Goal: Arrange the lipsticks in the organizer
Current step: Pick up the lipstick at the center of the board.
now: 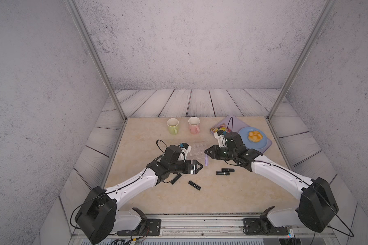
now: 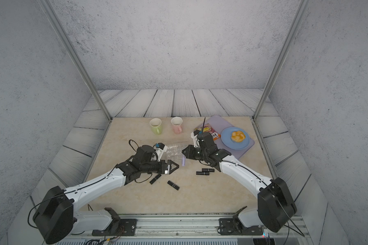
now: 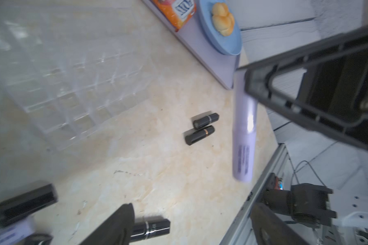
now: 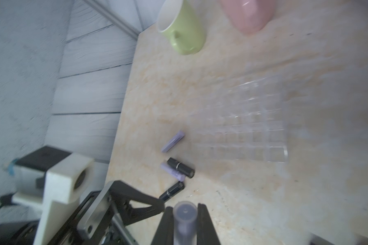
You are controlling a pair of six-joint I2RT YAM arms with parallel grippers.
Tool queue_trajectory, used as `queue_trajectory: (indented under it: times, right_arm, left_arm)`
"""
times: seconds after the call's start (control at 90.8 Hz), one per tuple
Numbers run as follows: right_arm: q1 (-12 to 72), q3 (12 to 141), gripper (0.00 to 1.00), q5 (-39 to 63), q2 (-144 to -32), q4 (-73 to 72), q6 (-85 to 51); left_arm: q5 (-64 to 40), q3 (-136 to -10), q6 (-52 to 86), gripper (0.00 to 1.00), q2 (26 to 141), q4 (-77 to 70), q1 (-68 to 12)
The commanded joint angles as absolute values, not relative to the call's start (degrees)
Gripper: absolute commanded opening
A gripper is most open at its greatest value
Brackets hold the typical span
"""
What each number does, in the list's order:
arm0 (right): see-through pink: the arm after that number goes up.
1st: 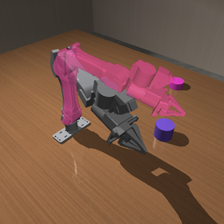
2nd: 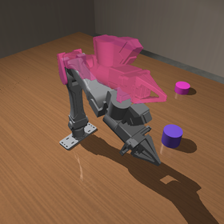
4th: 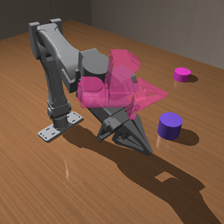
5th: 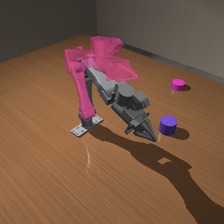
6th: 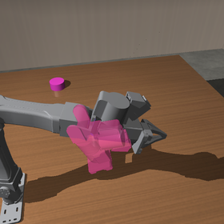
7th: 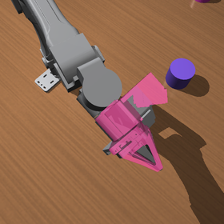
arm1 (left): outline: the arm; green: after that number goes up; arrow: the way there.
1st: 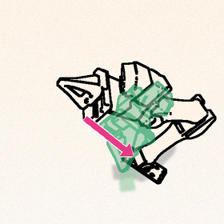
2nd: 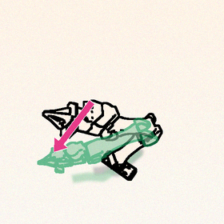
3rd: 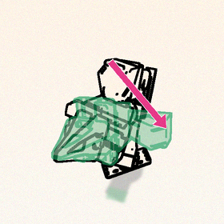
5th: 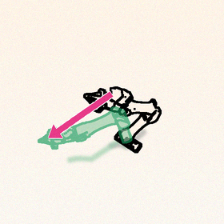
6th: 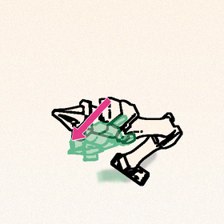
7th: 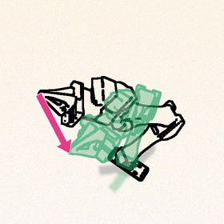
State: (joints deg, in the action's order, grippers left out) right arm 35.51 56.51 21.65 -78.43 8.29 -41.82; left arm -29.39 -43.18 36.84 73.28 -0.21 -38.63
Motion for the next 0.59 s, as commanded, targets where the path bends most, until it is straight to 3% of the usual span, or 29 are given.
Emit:
queue_trajectory:
  times: [0.0,0.11,0.297,0.44,0.583]
  right_arm:
    - [36.0,55.4,0.16,27.6,-76.8,4.8,-40.7]
    - [37.3,55.3,0.15,29.3,-76.2,2.5,-42.3]
    - [38.8,55.2,0.15,28.0,-76.5,0.8,-43.0]
    - [38.8,54.9,0.14,27.3,-76.4,-0.6,-44.2]
    - [38.8,54.6,0.15,27.1,-76.7,-1.3,-45.3]
  left_arm:
    - [-39.2,-41.9,40.4,0.88,72.8,-9.2,-38.1]
    - [-40.5,-41.1,40.8,0.82,72.3,-11.1,-38.1]
    - [-42.1,-41.0,42.1,0.59,72.6,-13.8,-38.1]
    - [-42.1,-40.5,42.2,0.49,72.8,-13.9,-38.1]
    - [-41.7,-41.4,40.7,0.28,72.4,-12.4,-38.1]
